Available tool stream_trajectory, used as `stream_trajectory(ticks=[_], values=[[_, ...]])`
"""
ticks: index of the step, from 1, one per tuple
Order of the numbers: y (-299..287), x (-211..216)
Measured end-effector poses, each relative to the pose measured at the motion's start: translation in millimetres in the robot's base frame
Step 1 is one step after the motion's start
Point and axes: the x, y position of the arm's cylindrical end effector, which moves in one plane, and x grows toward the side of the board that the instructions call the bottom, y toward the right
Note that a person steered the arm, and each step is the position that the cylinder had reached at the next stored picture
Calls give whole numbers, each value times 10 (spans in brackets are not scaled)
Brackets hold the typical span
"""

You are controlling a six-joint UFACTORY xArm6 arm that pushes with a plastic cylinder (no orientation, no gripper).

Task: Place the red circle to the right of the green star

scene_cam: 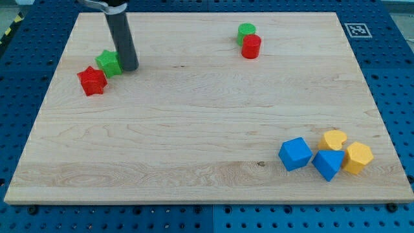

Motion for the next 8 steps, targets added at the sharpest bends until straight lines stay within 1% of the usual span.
stream_trajectory(ticks=[3, 4, 7, 8], values=[[-215, 0], [141, 0], [2443, 9], [2909, 9]])
